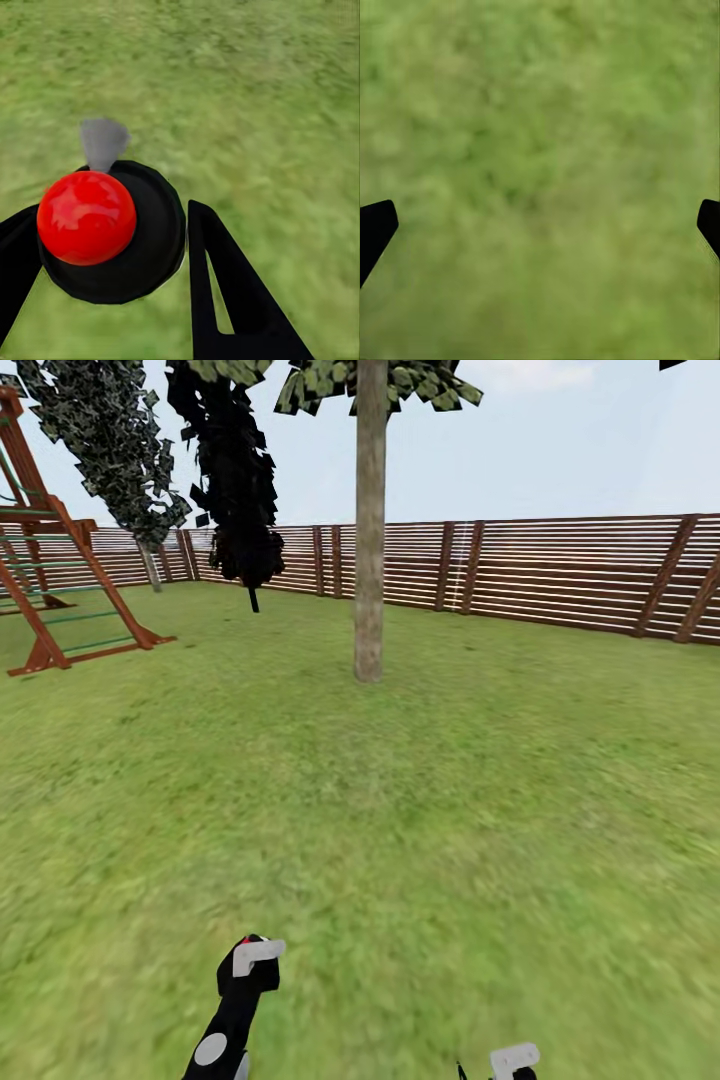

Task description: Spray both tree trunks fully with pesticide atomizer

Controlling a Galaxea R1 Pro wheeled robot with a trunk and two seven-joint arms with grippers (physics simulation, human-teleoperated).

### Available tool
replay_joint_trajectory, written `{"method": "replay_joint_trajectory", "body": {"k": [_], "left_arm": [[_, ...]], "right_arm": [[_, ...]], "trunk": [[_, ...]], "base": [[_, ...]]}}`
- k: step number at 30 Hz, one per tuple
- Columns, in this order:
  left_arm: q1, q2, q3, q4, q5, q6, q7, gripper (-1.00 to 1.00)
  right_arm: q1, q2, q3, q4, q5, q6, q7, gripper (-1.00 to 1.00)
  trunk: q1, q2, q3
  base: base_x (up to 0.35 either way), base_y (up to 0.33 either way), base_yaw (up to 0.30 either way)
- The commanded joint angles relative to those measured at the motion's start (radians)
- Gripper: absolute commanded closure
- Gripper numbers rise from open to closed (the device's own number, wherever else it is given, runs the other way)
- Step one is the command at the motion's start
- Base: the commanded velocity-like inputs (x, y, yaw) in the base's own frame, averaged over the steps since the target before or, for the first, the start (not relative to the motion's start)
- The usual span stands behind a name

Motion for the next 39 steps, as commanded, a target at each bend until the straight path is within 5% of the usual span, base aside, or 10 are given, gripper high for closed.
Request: {"method": "replay_joint_trajectory", "body": {"k": [1,39], "left_arm": [[0.0,0.0,0.0,0.0,0.0,0.0,0.0,1.0],[0.0,-0.002,0.0,0.0,0.001,0.0,-0.001,1.0]], "right_arm": [[0.0,0.0,0.0,0.0,0.0,0.0,0.0,-1.0],[0.0,0.0,0.0,0.0,0.0,0.001,0.0,-1.0]], "trunk": [[0.0,0.0,0.0],[0.0,0.0,0.0]], "base": [[0.338,0.099,0.0],[0.338,0.099,0.0]]}}
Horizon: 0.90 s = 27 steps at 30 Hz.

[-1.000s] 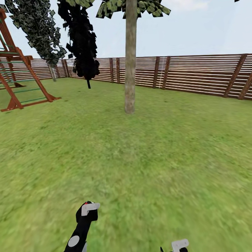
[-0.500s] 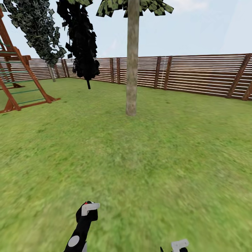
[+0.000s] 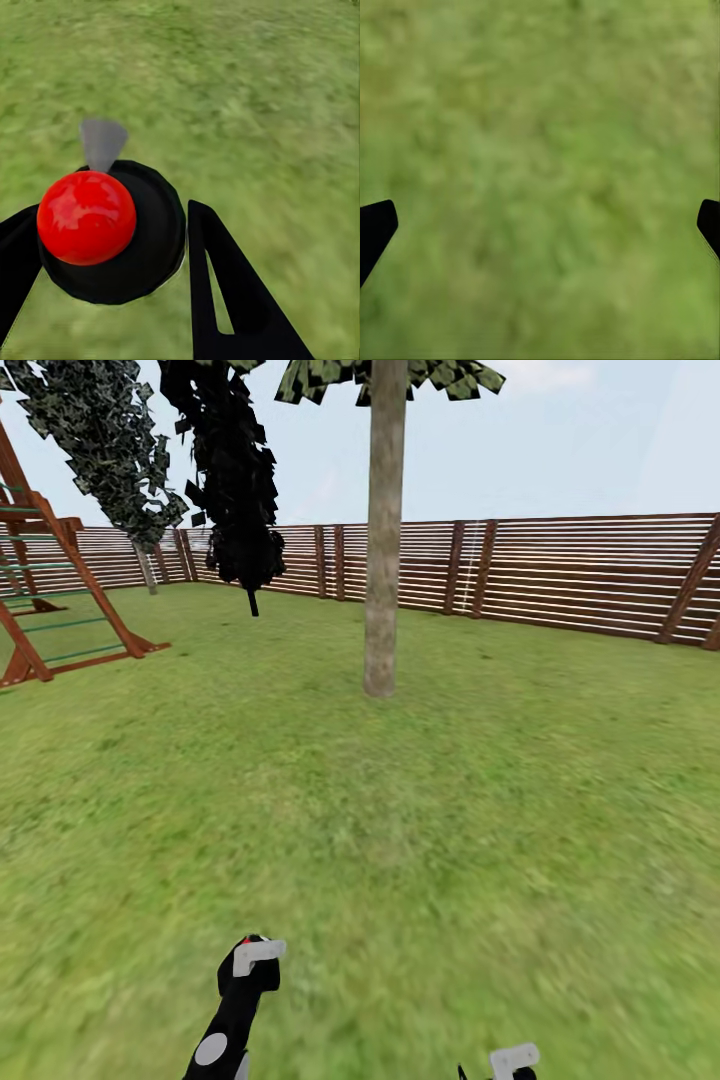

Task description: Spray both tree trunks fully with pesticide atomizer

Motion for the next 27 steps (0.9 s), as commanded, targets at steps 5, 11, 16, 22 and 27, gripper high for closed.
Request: {"method": "replay_joint_trajectory", "body": {"k": [5,11,16,22,27], "left_arm": [[0.0,0.0,0.0,0.001,0.0,0.0,0.0,1.0],[0.0,0.0,0.0,0.001,-0.001,0.0,0.0,1.0],[0.0,0.003,0.001,0.0,0.0,0.0,0.0,1.0],[0.0,0.001,0.0,0.0,-0.001,0.0,0.001,1.0],[0.0,0.0,0.0,0.0,-0.002,-0.001,0.001,1.0]], "right_arm": [[0.0,0.0,0.0,0.0,0.0,0.0,0.0,-1.0],[0.0,0.0,0.0,0.0,-0.001,0.0,0.0,-1.0],[0.0,0.0,0.0,0.0,-0.001,0.0,0.0,-1.0],[0.0,0.0,0.0,0.0,0.0,0.0,0.0,-1.0],[0.0,0.0,0.0,0.0,0.0,0.0,0.0,-1.0]], "trunk": [[0.0,0.0,0.0],[0.0,0.0,0.0],[0.0,0.0,0.0],[0.0,0.0,0.0],[0.0,0.0,0.0]], "base": [[0.338,0.099,0.0],[0.338,0.099,0.0],[0.338,0.099,0.0],[0.338,0.099,0.0],[0.338,0.099,0.0]]}}
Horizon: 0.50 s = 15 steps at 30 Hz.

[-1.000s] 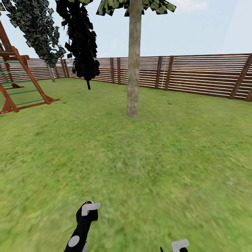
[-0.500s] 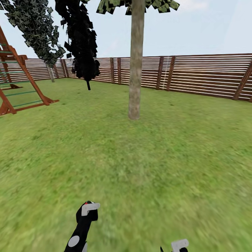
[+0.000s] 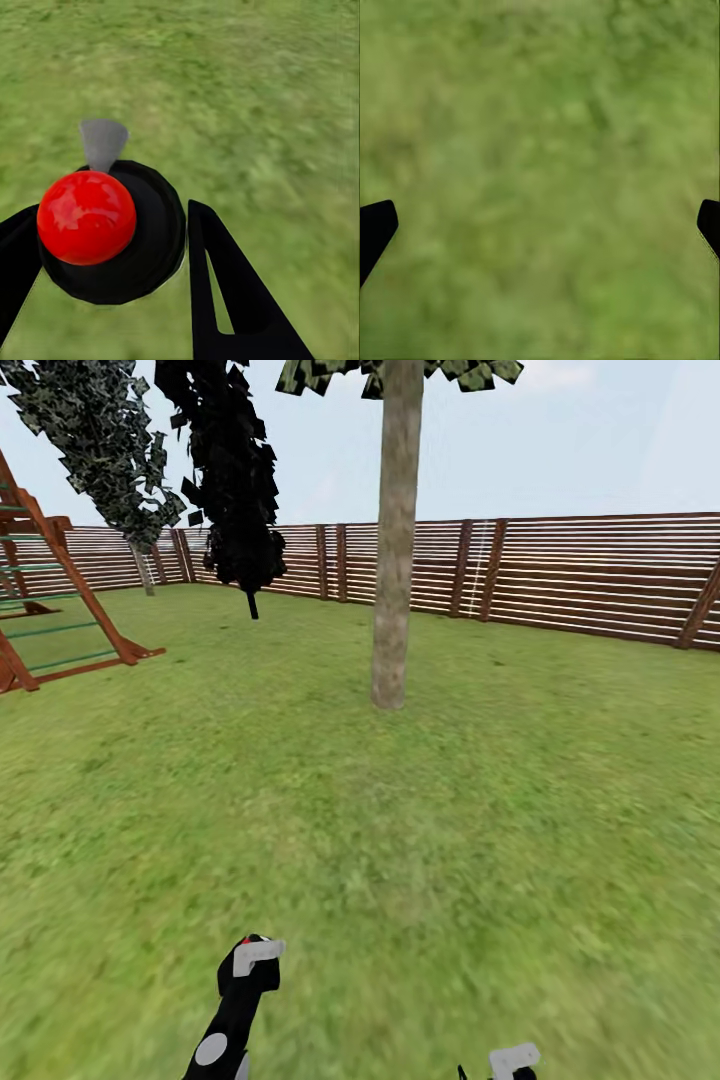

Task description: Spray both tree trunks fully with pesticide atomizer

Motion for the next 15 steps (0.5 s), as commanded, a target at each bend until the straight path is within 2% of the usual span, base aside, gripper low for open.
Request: {"method": "replay_joint_trajectory", "body": {"k": [1,15], "left_arm": [[0.0,0.0,0.0,0.0,0.0,0.0,0.0,1.0],[0.0,0.0,0.0,0.0,0.001,0.0,-0.001,1.0]], "right_arm": [[0.0,0.0,0.0,0.0,0.0,0.0,0.0,-1.0],[0.0,0.0,0.0,0.0,0.0,0.0,0.0,-1.0]], "trunk": [[0.0,0.0,0.0],[0.0,0.0,0.0]], "base": [[0.338,0.099,0.0],[0.338,0.083,0.0]]}}
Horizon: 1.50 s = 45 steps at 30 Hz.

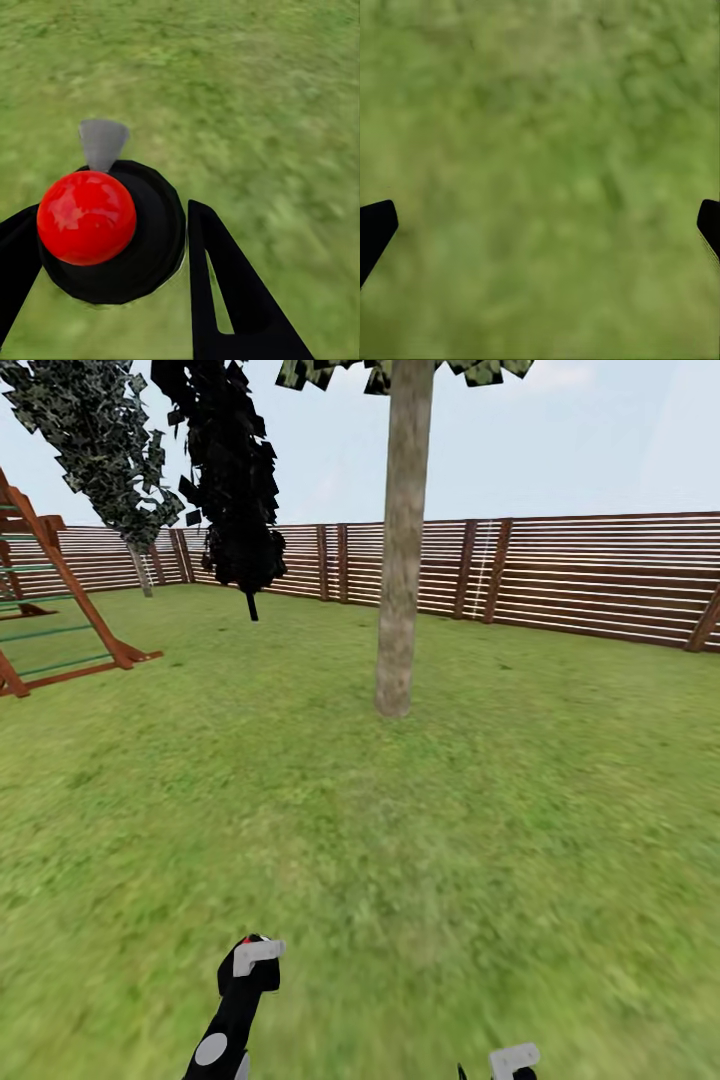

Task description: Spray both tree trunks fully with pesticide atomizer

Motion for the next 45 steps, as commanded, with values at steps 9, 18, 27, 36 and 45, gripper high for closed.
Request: {"method": "replay_joint_trajectory", "body": {"k": [9,18,27,36,45], "left_arm": [[0.0,0.0,0.0,0.0,-0.002,0.0,0.0,1.0],[0.0,0.0,0.0,0.001,-0.002,0.001,0.001,1.0],[0.0,-0.006,0.0,-0.001,0.001,0.0,-0.006,1.0],[0.0,-0.003,0.001,-0.001,0.001,0.0,-0.005,1.0],[0.0,0.0,0.001,-0.002,0.0,0.0,-0.002,1.0]], "right_arm": [[0.0,0.0,0.0,0.0,0.0,0.0,0.0,-1.0],[0.0,0.0,0.0,0.0,0.0,0.0,0.0,-1.0],[0.0,0.001,0.001,0.001,0.0,0.001,0.001,-1.0],[0.007,-0.009,0.003,-0.003,0.005,0.0,0.006,-1.0],[0.006,-0.008,0.003,-0.003,0.004,0.0,0.005,-1.0]], "trunk": [[0.0,0.0,0.0],[0.0,0.0,0.0],[0.0,0.0,0.0],[0.0,0.0,0.0],[0.0,0.0,0.0]], "base": [[0.338,0.071,0.0],[0.338,0.071,0.0],[0.338,0.071,0.0],[0.338,0.071,-0.017],[0.338,0.071,-0.282]]}}
